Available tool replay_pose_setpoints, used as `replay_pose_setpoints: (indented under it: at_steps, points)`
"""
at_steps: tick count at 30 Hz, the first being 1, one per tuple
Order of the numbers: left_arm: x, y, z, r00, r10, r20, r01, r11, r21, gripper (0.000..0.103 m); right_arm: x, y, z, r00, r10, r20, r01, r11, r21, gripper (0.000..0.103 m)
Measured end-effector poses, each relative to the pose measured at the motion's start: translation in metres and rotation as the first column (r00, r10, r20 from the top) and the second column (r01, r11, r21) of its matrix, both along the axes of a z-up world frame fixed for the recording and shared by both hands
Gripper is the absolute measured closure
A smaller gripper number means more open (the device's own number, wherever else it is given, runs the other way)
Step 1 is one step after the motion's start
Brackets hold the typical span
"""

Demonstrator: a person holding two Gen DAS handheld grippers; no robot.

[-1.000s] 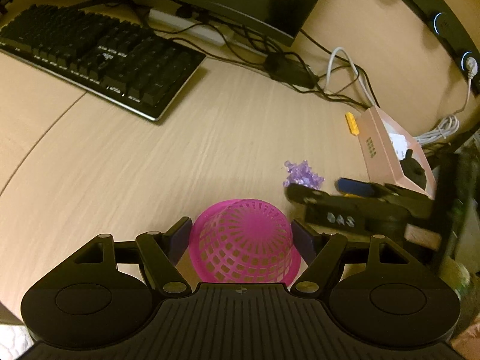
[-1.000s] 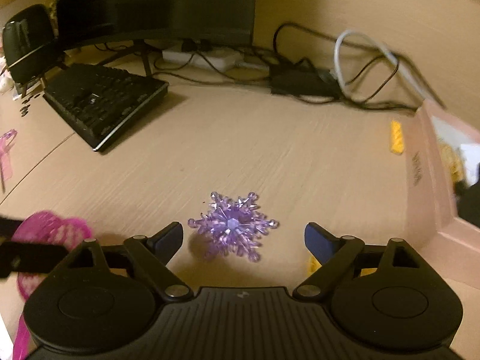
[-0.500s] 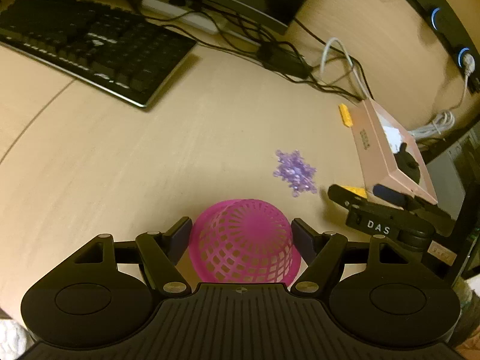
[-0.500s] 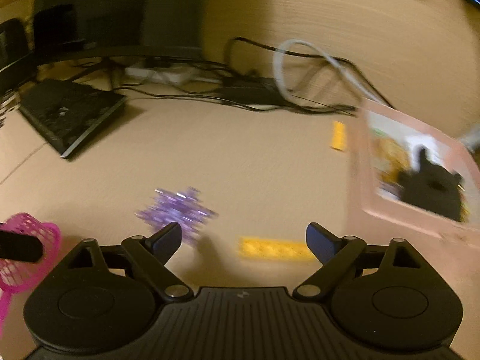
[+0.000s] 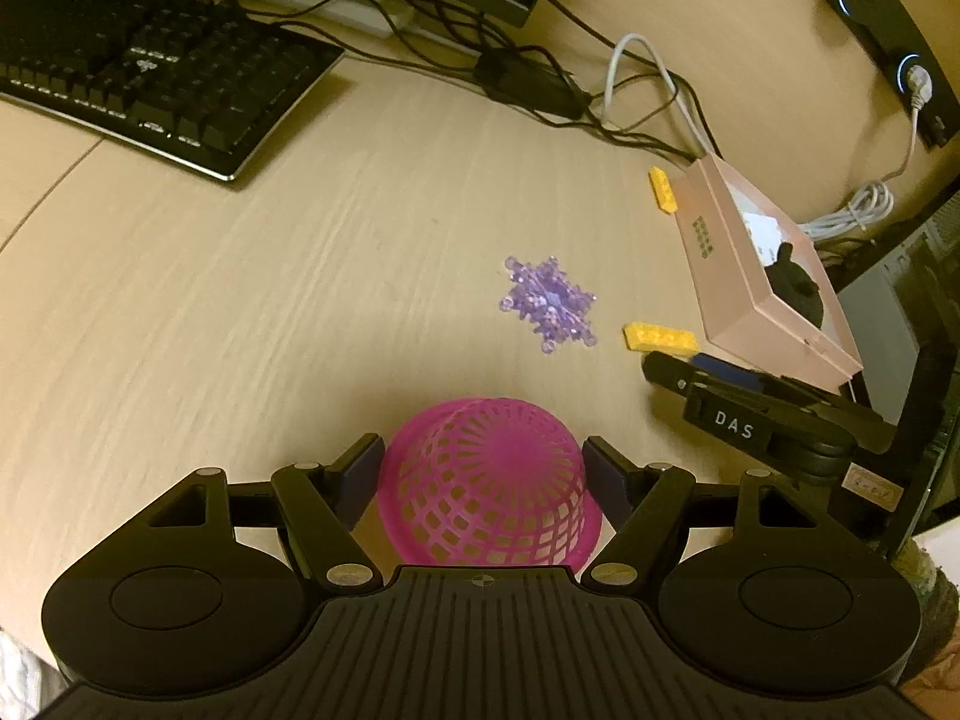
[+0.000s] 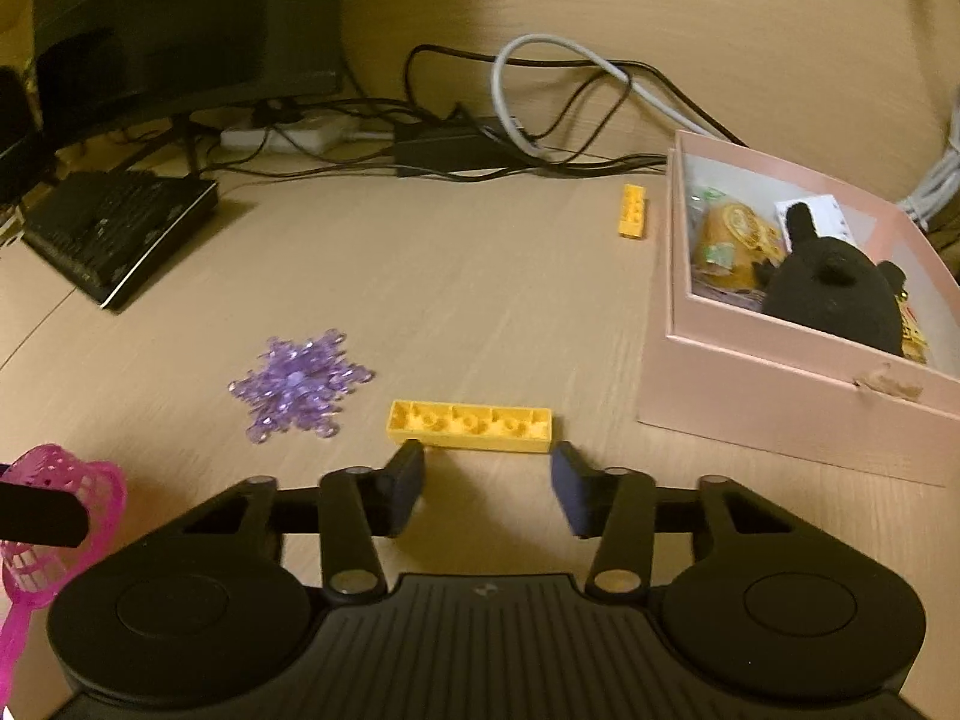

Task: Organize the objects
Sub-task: 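Grasp the long yellow brick with the right gripper while the left gripper holds the strainer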

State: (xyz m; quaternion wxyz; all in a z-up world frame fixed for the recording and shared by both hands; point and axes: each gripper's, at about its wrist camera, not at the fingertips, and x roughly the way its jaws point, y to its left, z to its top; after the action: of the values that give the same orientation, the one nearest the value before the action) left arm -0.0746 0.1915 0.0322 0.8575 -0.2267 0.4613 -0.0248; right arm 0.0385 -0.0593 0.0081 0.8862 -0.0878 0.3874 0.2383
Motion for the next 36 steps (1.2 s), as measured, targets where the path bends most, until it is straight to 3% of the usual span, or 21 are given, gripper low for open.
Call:
replay_pose_setpoints:
  at_steps: [12,14,19,31,36]
  points:
    - [-0.003,-0.012,0.003,1.000,-0.020,0.017,0.020,1.000,-0.023,0.026,-0.025,-0.028,0.011,1.000,-0.029,0.009,0.029,0.999,0.017,0.061]
    - [-0.004,-0.017,0.005,0.999,-0.027,0.029,0.028,0.999,-0.022,0.026,-0.030,-0.034,0.012,0.999,-0.032,0.013,0.032,0.999,0.016,0.058]
    - [-0.005,-0.023,0.008,0.999,-0.031,0.038,0.032,0.999,-0.009,0.026,-0.034,-0.044,0.011,0.999,-0.049,0.017,0.049,0.999,0.020,0.039]
    - [-0.016,-0.015,0.007,1.000,0.001,0.019,-0.001,1.000,0.030,0.026,-0.004,-0.010,0.005,0.998,-0.062,0.018,0.060,0.996,0.063,0.022]
    - [-0.019,-0.010,0.009,1.000,-0.004,0.017,0.003,0.999,0.045,0.026,0.015,0.009,-0.007,0.998,-0.064,0.010,0.064,0.998,0.022,0.021]
